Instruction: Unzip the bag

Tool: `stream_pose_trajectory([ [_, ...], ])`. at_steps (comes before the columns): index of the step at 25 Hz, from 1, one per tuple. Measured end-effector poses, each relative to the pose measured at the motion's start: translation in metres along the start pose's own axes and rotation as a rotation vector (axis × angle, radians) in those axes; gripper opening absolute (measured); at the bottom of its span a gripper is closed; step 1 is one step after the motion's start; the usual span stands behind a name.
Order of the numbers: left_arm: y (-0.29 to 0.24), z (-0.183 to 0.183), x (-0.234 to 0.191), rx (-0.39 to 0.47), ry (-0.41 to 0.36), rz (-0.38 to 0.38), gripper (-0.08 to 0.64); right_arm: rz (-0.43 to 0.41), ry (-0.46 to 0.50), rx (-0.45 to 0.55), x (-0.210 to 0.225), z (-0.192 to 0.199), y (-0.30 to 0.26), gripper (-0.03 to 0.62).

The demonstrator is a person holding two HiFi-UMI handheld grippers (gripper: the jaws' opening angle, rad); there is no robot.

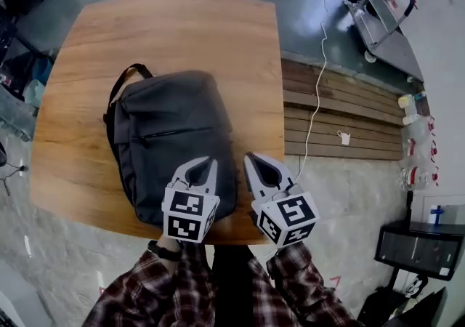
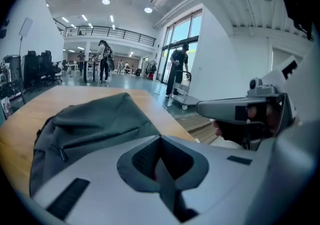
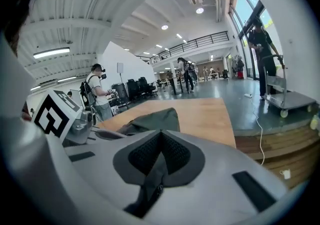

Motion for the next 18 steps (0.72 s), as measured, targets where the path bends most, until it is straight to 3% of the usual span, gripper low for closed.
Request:
stream_pose_trajectory([
  [6,-0.043,0.057,-0.01,-0.144,0.053,-0.007,0.008,-0.022,-0.019,-0.118,0.016,0.061,-0.028,0.009],
  [9,-0.051,0.074,-0.018,-0.146,0.127,0.02,0.008,-0.025,0.009,-0.182,0.023,0.082,-0.04,0.009],
  [14,-0.051,0.078,-0.021,-0.145,0.18,0.061,0.008,-0.069,0.095,-0.279,0.043,0.1,-0.058,0.01],
  [18,-0.049,0.078,-0.02,-0.143,0.2,0.077,0.008,-0.185,0.266,-0.398,0.055,0.11,-0.079,0.012],
])
Point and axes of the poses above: the fingertips, and each gripper's own axes: y backward along the fingers, x to its right, z out of its underside, the point moved 4 cm from there along y, backward along the fingers, and after that the axes turned 3 degrees about -z, right-handed, at the moved point
